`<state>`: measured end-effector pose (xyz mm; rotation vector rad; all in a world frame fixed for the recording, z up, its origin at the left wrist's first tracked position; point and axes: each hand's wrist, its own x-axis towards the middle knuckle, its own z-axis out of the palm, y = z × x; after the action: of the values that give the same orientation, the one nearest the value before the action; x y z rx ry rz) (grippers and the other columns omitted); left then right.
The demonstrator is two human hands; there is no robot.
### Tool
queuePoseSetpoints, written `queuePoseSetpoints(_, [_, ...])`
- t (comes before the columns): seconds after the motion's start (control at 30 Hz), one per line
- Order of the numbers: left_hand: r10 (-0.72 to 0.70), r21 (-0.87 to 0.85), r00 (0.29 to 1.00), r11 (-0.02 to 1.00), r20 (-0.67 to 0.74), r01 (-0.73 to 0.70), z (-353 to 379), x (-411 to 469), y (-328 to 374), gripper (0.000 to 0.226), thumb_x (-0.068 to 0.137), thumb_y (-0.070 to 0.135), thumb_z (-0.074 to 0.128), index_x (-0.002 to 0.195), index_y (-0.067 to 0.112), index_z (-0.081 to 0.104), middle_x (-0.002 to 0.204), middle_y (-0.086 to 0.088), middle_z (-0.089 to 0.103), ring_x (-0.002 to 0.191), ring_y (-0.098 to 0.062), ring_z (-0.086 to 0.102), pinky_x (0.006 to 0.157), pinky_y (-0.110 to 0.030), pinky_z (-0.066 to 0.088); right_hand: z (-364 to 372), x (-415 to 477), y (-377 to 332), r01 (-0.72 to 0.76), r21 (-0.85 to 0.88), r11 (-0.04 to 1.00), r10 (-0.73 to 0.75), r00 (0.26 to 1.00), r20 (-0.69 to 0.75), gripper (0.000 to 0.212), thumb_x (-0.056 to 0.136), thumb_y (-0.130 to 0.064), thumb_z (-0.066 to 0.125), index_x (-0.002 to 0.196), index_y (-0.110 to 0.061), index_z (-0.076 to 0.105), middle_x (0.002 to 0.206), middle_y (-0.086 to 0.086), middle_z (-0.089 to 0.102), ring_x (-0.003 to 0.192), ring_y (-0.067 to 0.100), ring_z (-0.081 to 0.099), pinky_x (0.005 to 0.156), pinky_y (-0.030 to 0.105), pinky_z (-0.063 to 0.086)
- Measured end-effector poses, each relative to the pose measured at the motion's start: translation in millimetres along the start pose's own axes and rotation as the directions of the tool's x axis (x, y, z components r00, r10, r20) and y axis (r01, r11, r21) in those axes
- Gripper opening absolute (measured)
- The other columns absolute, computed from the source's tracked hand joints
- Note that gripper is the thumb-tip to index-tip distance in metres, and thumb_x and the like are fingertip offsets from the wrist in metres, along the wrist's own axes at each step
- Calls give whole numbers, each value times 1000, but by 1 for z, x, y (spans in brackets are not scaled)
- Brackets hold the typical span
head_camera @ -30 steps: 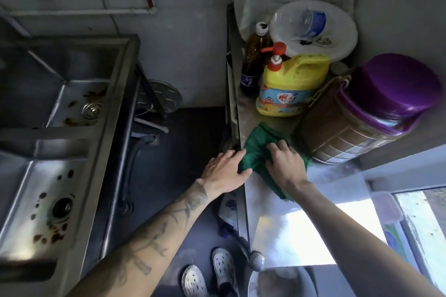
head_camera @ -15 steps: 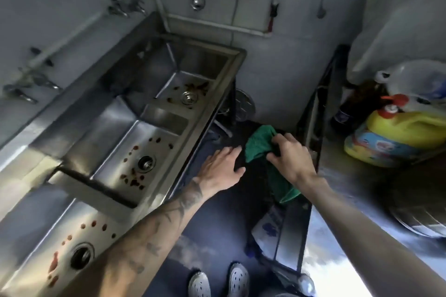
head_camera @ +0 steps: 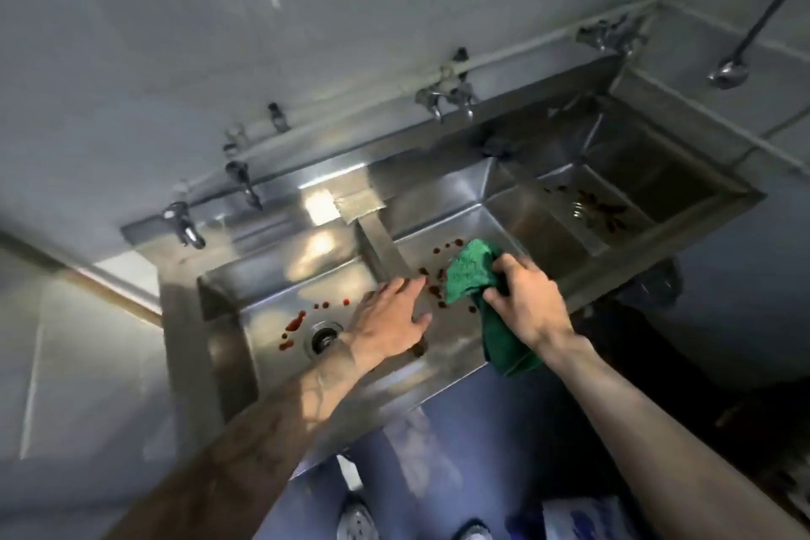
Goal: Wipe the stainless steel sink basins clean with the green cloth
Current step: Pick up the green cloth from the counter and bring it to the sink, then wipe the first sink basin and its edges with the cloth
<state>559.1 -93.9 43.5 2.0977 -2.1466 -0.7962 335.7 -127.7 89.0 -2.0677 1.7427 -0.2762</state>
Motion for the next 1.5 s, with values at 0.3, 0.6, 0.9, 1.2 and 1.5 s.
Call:
queuePoseSetpoints(0.3, [-276, -96, 958, 959, -77, 268, -7, -59, -206, 66, 106, 51, 50, 164, 29, 29, 163, -2, 41, 145, -25, 45, 119, -44, 40, 117, 43, -151, 207, 0, 978, -203, 960, 194, 34, 97, -28, 63, 128, -20, 51, 121, 9, 56, 103, 38, 65, 88, 42, 50])
queuePoseSetpoints(0.6, [-479, -260, 873, 857, -89, 444, 30, -82, -328, 40, 103, 45, 57, 140, 35, 45, 145, 4, 52, 133, -23, 57, 112, -51, 49, 255, 95, -219, 278, 167, 946, -322, 872, 370, 27, 104, -20, 52, 130, -16, 47, 110, 5, 46, 87, 16, 55, 83, 33, 55])
queuePoseSetpoints(0.9, [-475, -76, 817, 875, -328, 479, 79, -51, -403, 52, 109, 42, 41, 155, 19, 44, 162, -10, 40, 154, -33, 33, 130, -50, 22, 400, 155, -262, 206, 268, 941, -318, 809, 495, 35, 103, -17, 55, 137, -15, 48, 121, 0, 52, 105, 12, 51, 92, 29, 40])
queuePoseSetpoints(1.2, [-414, 21, 796, 882, -442, 471, 113, -37, -431, 56, 111, 42, 46, 159, 14, 42, 166, -16, 38, 157, -33, 32, 129, -54, 28, 500, 208, -292, 23, 393, 919, -255, 796, 549, 34, 106, -20, 50, 139, -12, 51, 120, 4, 60, 115, 25, 60, 99, 40, 51])
queuePoseSetpoints(1.5, [-397, 90, 778, 863, -487, 497, 122, -34, -434, 55, 113, 40, 34, 159, 11, 41, 166, -19, 37, 157, -36, 32, 128, -55, 29, 556, 226, -266, 538, 57, 841, -490, 713, 502, 56, 96, -30, 66, 146, -19, 42, 149, 14, 39, 131, 34, 46, 109, 50, 47])
